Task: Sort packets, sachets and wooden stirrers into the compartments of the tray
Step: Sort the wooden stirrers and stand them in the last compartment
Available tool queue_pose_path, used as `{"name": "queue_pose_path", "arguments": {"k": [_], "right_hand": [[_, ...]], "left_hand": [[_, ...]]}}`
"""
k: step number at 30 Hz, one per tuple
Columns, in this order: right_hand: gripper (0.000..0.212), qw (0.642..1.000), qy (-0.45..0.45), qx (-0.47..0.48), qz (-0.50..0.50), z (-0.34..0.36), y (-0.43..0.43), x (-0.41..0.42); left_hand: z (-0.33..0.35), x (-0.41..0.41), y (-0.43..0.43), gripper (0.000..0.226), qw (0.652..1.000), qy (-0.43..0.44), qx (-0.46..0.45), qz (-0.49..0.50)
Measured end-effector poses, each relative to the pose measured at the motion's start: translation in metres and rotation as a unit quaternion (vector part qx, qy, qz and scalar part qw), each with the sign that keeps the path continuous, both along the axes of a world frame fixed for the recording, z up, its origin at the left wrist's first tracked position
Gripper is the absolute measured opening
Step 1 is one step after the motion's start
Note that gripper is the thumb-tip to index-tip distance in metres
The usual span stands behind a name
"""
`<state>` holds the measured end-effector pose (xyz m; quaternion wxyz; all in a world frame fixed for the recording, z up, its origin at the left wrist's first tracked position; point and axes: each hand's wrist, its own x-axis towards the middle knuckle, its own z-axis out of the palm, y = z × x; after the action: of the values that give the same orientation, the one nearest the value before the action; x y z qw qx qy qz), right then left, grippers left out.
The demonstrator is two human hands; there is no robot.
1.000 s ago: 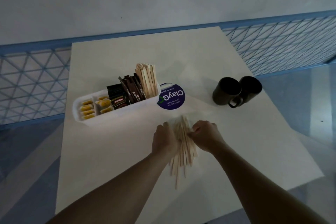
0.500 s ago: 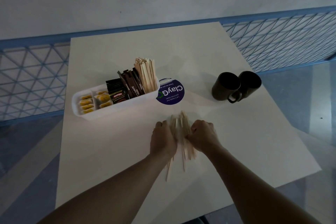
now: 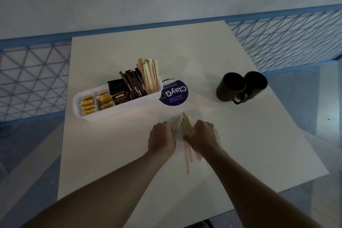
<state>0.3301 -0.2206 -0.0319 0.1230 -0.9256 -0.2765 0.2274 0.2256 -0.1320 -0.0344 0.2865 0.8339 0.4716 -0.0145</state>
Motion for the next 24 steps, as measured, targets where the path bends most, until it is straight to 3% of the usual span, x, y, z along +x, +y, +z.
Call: {"name": "queue_pose_path", "arguments": {"k": [6, 17, 24], "right_hand": [[0.007, 0.999, 0.032, -0.001, -0.030, -0.006, 0.008, 0.003], [0.007, 0.994, 0.093, 0.002, -0.051, -0.005, 0.013, 0.010], [0.005, 0.996, 0.081, -0.005, -0.037, -0.004, 0.015, 0.009]], "left_hand": [[0.004, 0.004, 0.002, 0.025, 0.998, 0.053, -0.018, -0.019], [0.010, 0.007, 0.004, 0.022, 0.996, 0.076, -0.018, -0.041], [0.011, 0.008, 0.005, 0.026, 0.996, 0.069, -0.014, -0.061]]}}
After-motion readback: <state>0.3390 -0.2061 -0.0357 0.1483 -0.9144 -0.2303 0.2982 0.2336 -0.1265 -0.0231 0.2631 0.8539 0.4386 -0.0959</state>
